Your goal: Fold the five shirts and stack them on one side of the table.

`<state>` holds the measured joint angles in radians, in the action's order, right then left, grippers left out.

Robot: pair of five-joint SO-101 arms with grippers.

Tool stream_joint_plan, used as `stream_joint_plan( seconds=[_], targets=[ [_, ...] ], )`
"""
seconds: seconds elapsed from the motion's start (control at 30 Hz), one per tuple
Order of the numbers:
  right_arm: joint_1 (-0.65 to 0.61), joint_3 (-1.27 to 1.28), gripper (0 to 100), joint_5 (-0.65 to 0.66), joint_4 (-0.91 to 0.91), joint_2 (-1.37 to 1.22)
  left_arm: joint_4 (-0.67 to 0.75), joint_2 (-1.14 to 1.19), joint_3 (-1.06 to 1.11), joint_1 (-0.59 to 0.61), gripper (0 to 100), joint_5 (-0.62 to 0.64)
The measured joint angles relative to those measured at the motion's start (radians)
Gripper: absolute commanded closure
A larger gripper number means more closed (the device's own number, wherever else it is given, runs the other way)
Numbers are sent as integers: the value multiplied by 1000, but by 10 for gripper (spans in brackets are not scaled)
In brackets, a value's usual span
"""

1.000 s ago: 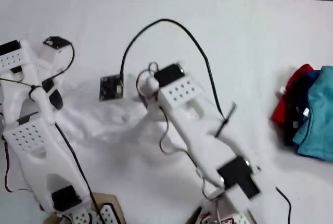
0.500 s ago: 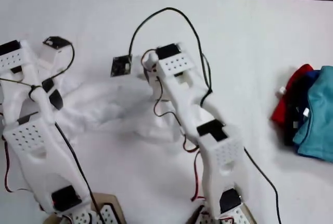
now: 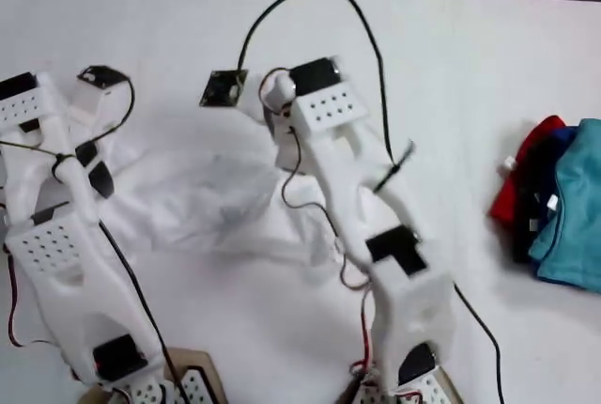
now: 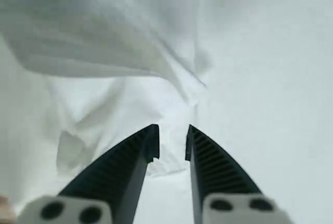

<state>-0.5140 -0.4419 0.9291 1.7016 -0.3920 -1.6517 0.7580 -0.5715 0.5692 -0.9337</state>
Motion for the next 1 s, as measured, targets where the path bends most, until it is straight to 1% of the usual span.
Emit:
stream_joint_plan(
  seconds=[0.13,0.2,0.33,0.4,0.47,0.57,0.73,0.83,0.9,1.0],
  targets=[
    [-91,209,954,3,20,193,0,0,0,0,816,0],
    [-127,362,954,5,-34,272,0,0,0,0,816,0],
    [-126,675,954,2,-230,344,0,0,0,0,816,0],
    [-117,779,954,5,-313,347,0,0,0,0,816,0],
    [-74,844,953,5,-385,347,0,0,0,0,816,0],
    [9,914,953,46,-456,347,0,0,0,0,816,0],
    [91,957,954,87,-477,354,0,0,0,0,816,0],
    [92,957,954,91,-473,371,0,0,0,0,816,0],
    [77,942,954,91,-434,382,0,0,0,0,816,0],
    [11,870,953,64,-373,422,0,0,0,0,816,0]
  ],
)
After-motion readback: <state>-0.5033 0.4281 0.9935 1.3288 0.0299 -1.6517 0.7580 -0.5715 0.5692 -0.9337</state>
